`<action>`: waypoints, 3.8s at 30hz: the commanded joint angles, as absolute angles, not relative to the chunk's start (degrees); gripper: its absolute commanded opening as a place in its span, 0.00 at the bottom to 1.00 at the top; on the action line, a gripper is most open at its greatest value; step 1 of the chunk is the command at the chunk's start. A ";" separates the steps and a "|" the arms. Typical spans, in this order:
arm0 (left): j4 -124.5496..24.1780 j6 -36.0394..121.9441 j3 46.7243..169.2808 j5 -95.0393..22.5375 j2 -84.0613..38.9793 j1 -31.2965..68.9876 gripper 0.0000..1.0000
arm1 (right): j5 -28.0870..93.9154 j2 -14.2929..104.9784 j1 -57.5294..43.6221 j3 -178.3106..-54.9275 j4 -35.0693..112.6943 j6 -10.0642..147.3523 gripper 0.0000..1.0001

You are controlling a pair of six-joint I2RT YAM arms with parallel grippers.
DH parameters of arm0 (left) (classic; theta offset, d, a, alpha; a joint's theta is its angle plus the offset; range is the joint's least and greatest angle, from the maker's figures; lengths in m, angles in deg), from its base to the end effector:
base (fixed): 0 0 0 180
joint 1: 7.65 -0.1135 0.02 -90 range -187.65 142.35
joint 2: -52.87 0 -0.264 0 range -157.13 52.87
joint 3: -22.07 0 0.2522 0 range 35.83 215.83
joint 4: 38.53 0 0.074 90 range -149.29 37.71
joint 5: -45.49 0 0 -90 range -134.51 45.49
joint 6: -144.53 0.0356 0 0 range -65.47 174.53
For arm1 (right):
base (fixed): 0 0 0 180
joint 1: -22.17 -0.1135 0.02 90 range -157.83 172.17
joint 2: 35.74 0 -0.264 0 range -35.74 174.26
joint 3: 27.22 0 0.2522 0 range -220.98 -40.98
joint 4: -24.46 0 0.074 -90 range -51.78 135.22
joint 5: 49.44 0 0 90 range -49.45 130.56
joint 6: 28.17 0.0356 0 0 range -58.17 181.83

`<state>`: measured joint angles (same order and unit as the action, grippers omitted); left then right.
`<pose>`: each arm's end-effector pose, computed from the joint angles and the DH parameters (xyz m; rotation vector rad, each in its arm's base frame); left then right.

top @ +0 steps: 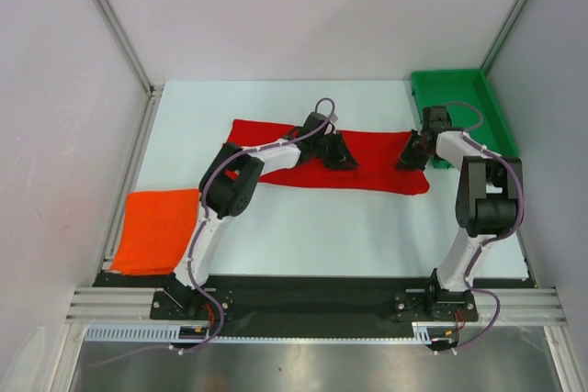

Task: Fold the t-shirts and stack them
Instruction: Fold the tshirt

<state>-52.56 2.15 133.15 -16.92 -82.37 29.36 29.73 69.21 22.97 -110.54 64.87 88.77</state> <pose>0.4057 -0.3265 0.1309 -0.0390 2.5262 -1.2948 0.3737 0.0015 0.1794 0.5813 2.6179 0.3985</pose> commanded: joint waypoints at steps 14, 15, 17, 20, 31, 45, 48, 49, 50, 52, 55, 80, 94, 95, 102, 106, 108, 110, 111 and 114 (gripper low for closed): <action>-69.51 15.94 137.89 -13.66 -74.42 19.07 0.32 | 40.02 73.78 20.78 -125.88 71.51 86.08 0.37; -70.47 16.73 137.00 -14.01 -72.75 18.80 0.33 | 40.46 72.90 20.59 -126.41 72.75 86.52 0.42; -73.02 19.45 134.11 -15.33 -67.56 18.45 0.33 | 40.21 69.40 20.42 -126.42 75.55 87.84 0.55; -76.89 23.76 130.07 -17.87 -61.25 18.19 0.36 | 37.76 65.35 20.41 -123.70 76.97 91.18 0.70; -77.60 25.97 114.06 -17.44 -47.07 14.32 0.40 | 30.45 44.08 20.94 -88.66 58.12 109.72 0.87; -78.39 26.76 104.30 -16.74 -40.92 8.79 0.40 | 28.95 53.46 20.33 -74.30 30.93 122.90 0.91; -78.39 27.11 103.34 -16.56 -40.74 6.94 0.40 | 31.85 57.32 19.54 -75.26 28.99 124.58 0.74; -78.48 27.11 103.16 -16.39 -40.74 6.07 0.40 | 33.25 58.38 18.84 -77.44 29.60 124.24 0.69; -78.48 27.11 102.90 -16.39 -40.83 5.71 0.40 | 33.70 59.78 18.57 -78.76 29.78 123.80 0.56; -78.48 27.29 102.89 -16.47 -40.74 4.74 0.40 | 33.88 64.70 17.52 -83.95 30.83 121.78 0.52; -78.83 28.16 103.77 -17.70 -41.18 3.34 0.40 | 35.10 70.58 16.73 -89.92 32.75 119.40 0.37; -86.21 38.80 107.21 -32.82 -49.26 3.42 0.61 | 33.79 102.70 18.75 -162.19 73.89 92.50 0.71; -84.82 27.64 100.00 -37.67 -45.39 1.67 0.68 | 25.62 76.42 17.52 -128.54 71.35 93.30 0.86; -83.50 27.38 100.08 -37.92 -46.70 1.49 0.68 | 25.35 73.80 17.52 -127.13 71.18 93.21 0.86; -82.97 26.50 104.30 -39.94 -53.47 0.52 0.62 | 24.91 64.30 17.52 -117.11 70.30 92.85 0.86; -82.97 26.14 104.39 -40.30 -55.59 0.52 0.55 | 25.26 60.16 17.60 -113.59 70.12 92.85 0.86; -82.96 26.67 104.21 -39.86 -56.29 0.52 0.40 | 25.44 59.10 17.69 -112.71 69.95 92.77 0.86; -82.88 27.46 103.42 -39.68 -56.73 0.52 0.16 | 25.61 57.96 17.87 -112.53 70.12 92.42 0.86; -82.79 27.81 103.07 -38.98 -56.39 0.52 0.06 | 25.70 57.61 17.87 -112.53 70.12 92.33 0.87; -82.00 27.99 99.48 -38.10 -53.23 1.48 0.01 | 26.40 57.07 18.39 -113.40 70.21 91.89 0.87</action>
